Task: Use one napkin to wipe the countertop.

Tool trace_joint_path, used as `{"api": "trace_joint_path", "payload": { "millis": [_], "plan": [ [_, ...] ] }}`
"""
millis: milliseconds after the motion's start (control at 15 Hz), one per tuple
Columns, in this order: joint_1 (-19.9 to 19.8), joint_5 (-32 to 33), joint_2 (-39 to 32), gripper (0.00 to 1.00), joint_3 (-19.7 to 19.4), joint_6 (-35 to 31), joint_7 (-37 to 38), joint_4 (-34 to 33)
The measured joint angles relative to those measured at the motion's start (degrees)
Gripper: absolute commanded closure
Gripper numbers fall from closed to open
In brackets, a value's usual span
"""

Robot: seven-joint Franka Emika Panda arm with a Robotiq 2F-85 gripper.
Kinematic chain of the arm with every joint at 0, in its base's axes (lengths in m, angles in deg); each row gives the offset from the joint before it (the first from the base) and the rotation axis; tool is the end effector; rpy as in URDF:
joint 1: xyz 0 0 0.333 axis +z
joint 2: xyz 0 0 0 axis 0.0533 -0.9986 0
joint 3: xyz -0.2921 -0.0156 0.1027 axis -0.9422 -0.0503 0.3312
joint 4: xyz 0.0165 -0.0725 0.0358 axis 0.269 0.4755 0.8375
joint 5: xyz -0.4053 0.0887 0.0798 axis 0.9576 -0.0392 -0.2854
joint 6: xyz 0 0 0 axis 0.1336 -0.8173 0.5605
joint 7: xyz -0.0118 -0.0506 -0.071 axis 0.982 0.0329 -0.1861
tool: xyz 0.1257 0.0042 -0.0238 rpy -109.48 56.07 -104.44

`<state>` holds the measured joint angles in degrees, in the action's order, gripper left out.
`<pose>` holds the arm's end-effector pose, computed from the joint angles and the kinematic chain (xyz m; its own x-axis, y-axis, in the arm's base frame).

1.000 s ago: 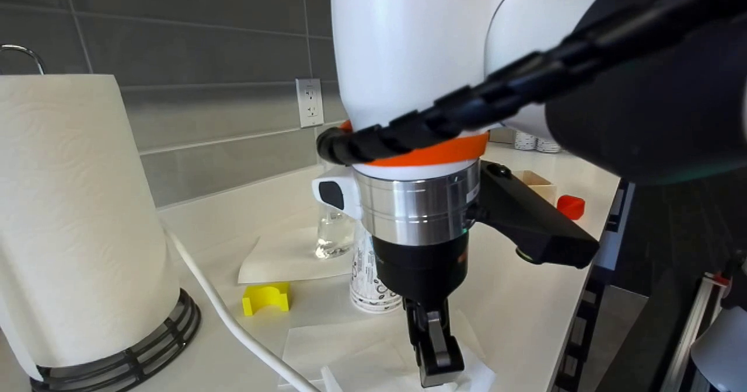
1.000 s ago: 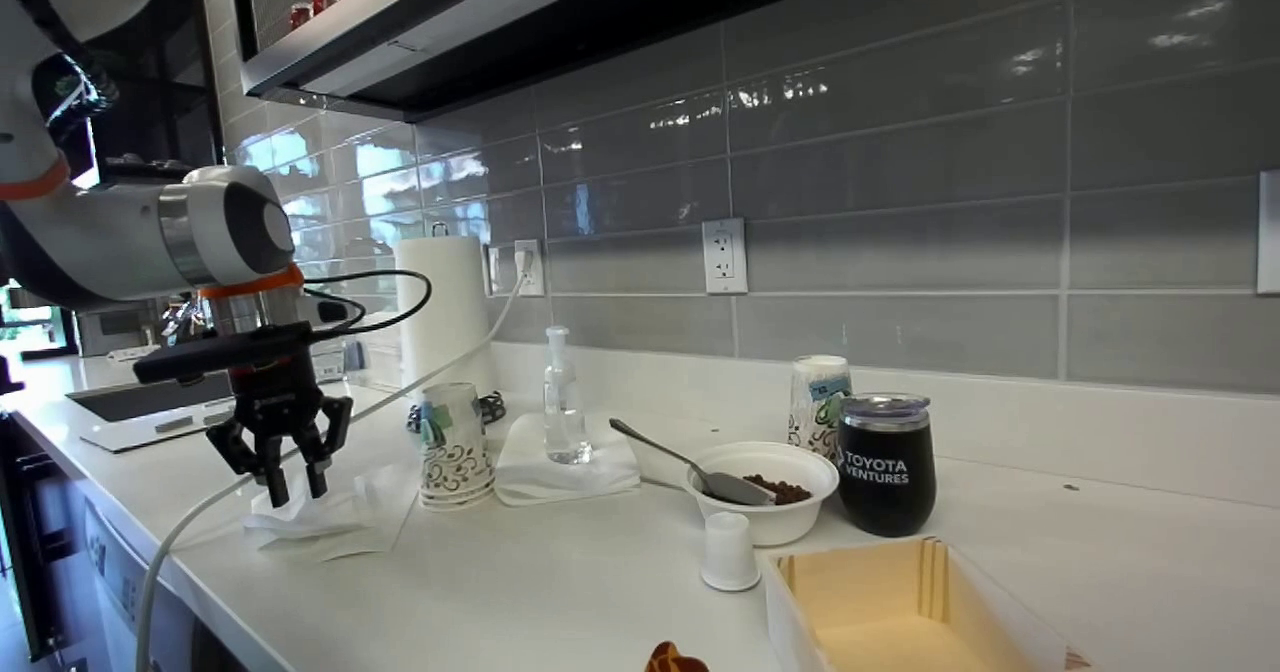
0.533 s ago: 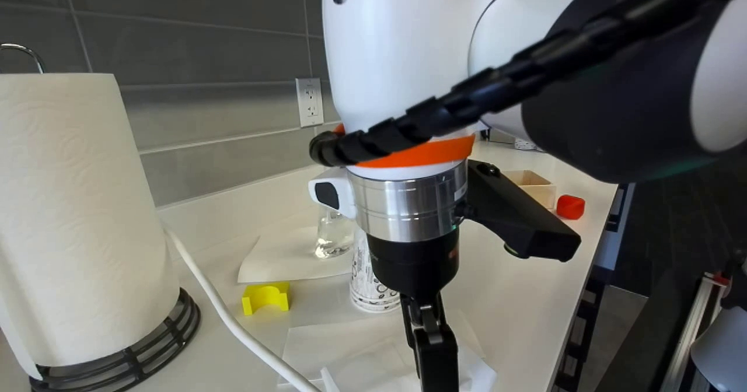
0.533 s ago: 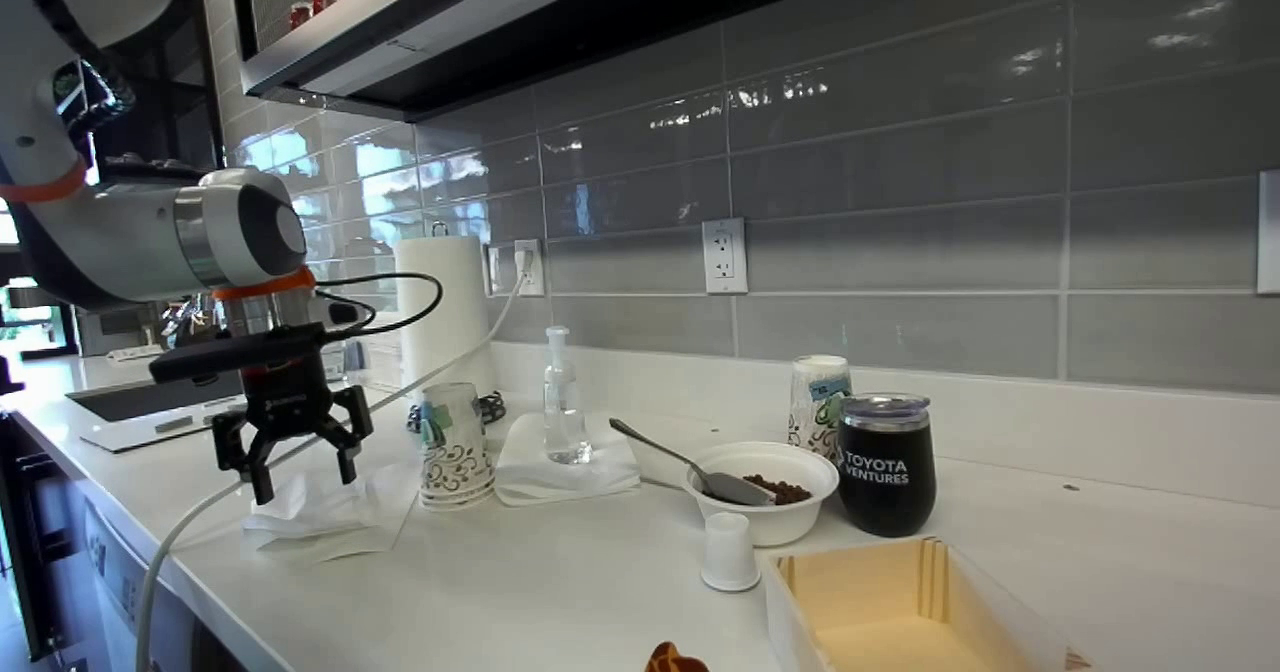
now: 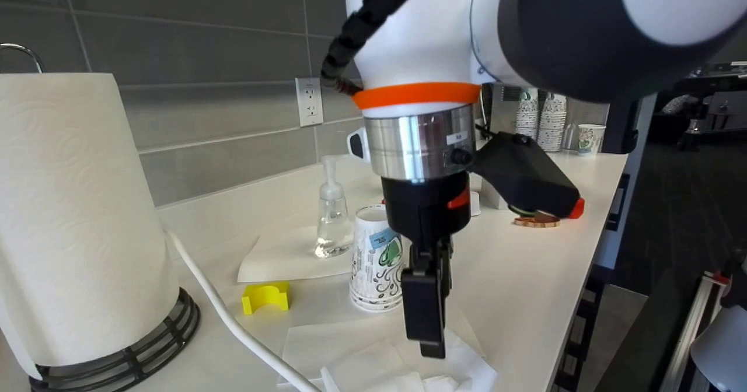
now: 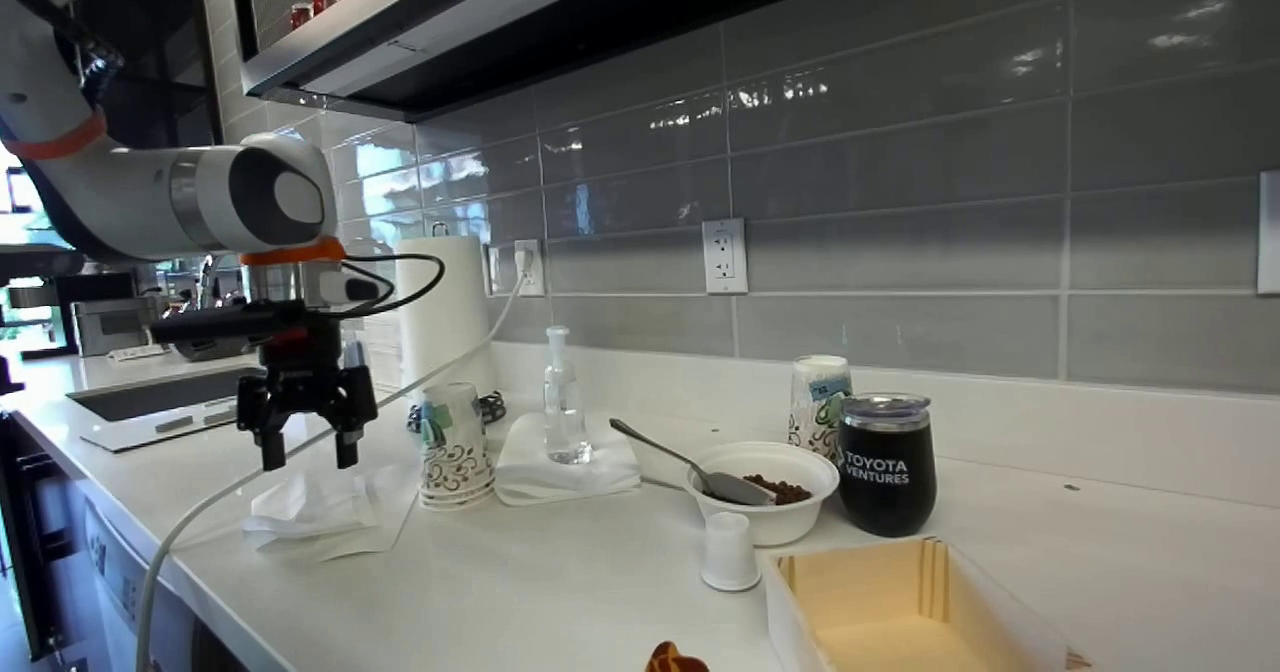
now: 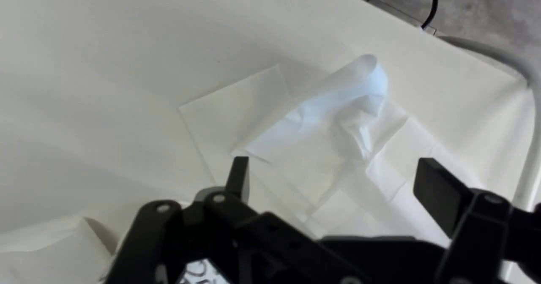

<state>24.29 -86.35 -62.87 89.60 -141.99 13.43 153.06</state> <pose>0.2654 0.3610 0.2490 0.8085 0.5827 -0.0823 0.5873 -0.8077 0.0519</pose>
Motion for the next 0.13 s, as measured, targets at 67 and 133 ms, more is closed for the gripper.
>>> {"api": "trace_joint_path", "payload": {
  "millis": [67, 133],
  "plan": [
    [-0.7, -0.8, 1.2, 0.00, -1.1, 0.0, 0.4, 0.4],
    [-1.5, -1.3, 2.4, 0.00, -2.1, 0.0, 1.1, 0.7]
  ]
}}
